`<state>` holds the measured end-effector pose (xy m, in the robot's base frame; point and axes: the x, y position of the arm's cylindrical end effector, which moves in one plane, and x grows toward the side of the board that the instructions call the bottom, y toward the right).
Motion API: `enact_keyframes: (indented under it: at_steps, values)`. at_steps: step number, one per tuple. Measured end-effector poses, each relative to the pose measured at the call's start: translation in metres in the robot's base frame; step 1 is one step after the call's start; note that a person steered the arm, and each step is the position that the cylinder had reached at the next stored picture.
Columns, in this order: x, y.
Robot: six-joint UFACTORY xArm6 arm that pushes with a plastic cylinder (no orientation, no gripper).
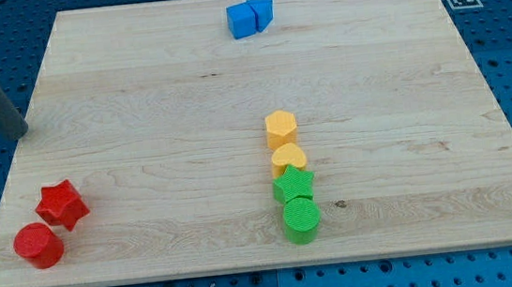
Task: Drag the red circle into the red star
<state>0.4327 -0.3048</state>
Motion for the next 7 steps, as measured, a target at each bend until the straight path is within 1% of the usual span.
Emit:
enact_keyframes:
  at_steps: [2, 3, 4, 5, 7]
  values:
    - [0.137, 0.0]
    - [0.185, 0.007]
    - [0.185, 0.048]
    - [0.179, 0.075]
    - [0.167, 0.075]
